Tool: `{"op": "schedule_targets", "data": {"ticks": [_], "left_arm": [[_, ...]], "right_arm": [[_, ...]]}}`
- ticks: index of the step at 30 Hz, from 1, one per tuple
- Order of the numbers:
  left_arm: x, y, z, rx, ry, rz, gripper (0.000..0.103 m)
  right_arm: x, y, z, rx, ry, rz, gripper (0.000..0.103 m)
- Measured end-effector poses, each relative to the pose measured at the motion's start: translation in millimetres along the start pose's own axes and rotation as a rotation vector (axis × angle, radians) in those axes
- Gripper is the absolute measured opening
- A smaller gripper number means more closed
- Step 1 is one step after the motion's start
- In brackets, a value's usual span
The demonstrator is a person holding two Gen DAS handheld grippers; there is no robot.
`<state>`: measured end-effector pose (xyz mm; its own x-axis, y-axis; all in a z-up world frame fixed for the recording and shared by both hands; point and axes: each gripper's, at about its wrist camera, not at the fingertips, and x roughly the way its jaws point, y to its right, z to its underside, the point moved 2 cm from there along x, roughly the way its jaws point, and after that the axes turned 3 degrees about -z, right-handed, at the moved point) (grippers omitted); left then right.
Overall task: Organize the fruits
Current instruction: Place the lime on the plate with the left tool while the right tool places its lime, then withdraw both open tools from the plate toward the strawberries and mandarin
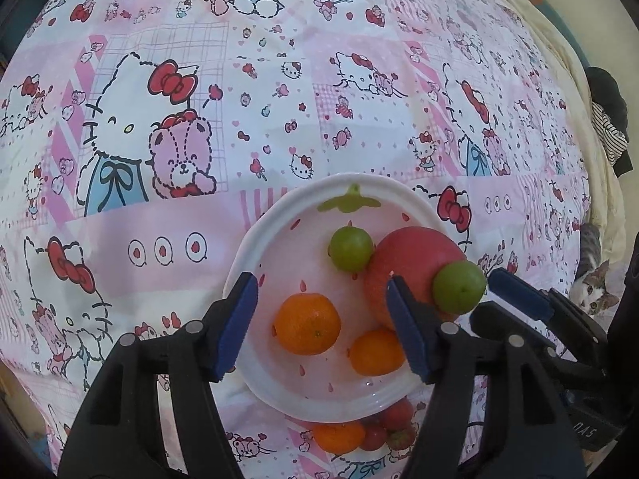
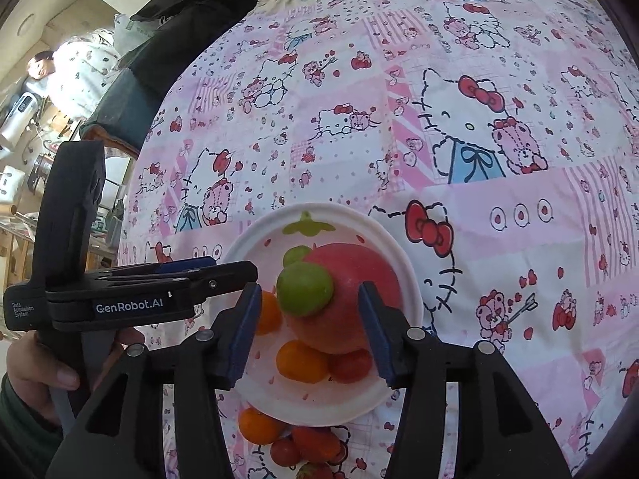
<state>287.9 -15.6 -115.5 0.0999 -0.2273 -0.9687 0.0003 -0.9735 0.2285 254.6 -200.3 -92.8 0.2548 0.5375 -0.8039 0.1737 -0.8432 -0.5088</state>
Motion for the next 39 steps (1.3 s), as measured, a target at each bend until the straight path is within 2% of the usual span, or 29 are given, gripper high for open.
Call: {"op": "schedule_targets", "data": {"ticks": [5, 7, 8, 9, 12, 16, 22, 30, 35, 39], "left_arm": [[-2.1, 2.3, 7.0, 0.008, 0.003, -0.005, 0.065], [-5.2, 3.8, 11.9, 0.011, 0.011, -0.011, 0.078], [-7.2, 5.0, 14.6, 0.015, 0.02, -0.013, 0.08], [-8.1, 6.6, 16.6, 0.022, 0.023, -0.019, 0.08], [-8.3, 14.1, 23.3, 0.045, 0.024, -0.031, 0.08], [-6.5, 19.1, 34.8, 0.054, 0.014, -0.034, 0.08], [-11.8, 19.4, 50.3, 0.063, 0.015, -0.037, 0.08], [-20.1, 16.7, 75.2, 0.061, 0.025, -0.048, 0.08], [-16.0, 17.0, 96.2, 0.046, -0.016, -0.024, 0.08], [-16.9, 25.6, 112.0, 0.081, -0.037, -0.011, 0.08]], "right_arm": [[-13.9, 7.9, 8.3, 0.008, 0.009, 0.072, 0.061], [-24.0, 15.6, 15.6, 0.012, 0.004, 0.167, 0.066], [-27.4, 20.2, 19.4, 0.014, -0.005, 0.22, 0.069], [-28.5, 29.9, 24.9, 0.023, -0.049, 0.323, 0.072], [-26.6, 56.3, 39.1, 0.046, -0.149, 0.459, 0.073], [-30.6, 80.2, 53.8, 0.069, -0.227, 0.551, 0.073], [-44.9, 85.0, 65.3, 0.074, -0.247, 0.585, 0.073], [-57.7, 64.8, 86.1, 0.059, -0.208, 0.51, 0.073], [-48.0, 48.8, 103.1, 0.015, -0.229, 0.502, 0.073], [-51.3, 34.9, 120.3, -0.013, -0.243, 0.482, 0.073]]}}
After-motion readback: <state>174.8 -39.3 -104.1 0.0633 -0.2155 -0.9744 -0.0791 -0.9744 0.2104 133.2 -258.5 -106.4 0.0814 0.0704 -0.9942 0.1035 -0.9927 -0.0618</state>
